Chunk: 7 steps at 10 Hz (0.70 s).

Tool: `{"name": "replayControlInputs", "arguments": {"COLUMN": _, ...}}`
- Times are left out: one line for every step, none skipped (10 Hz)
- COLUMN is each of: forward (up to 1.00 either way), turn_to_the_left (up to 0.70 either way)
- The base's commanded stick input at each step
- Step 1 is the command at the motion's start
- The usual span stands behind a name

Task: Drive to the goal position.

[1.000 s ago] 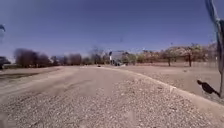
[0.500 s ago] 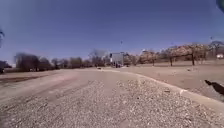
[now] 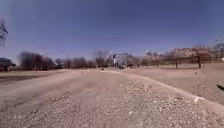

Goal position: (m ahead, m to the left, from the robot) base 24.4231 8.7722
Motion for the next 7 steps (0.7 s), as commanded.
{"name": "replayControlInputs", "arguments": {"forward": 0.70, "turn_to_the_left": 0.00}}
{"name": "replayControlInputs", "arguments": {"forward": 0.70, "turn_to_the_left": 0.00}}
{"name": "replayControlInputs", "arguments": {"forward": 0.70, "turn_to_the_left": 0.00}}
{"name": "replayControlInputs", "arguments": {"forward": 0.70, "turn_to_the_left": 0.00}}
{"name": "replayControlInputs", "arguments": {"forward": 0.70, "turn_to_the_left": 0.00}}
{"name": "replayControlInputs", "arguments": {"forward": 0.70, "turn_to_the_left": 0.00}}
{"name": "replayControlInputs", "arguments": {"forward": 0.70, "turn_to_the_left": 0.00}}
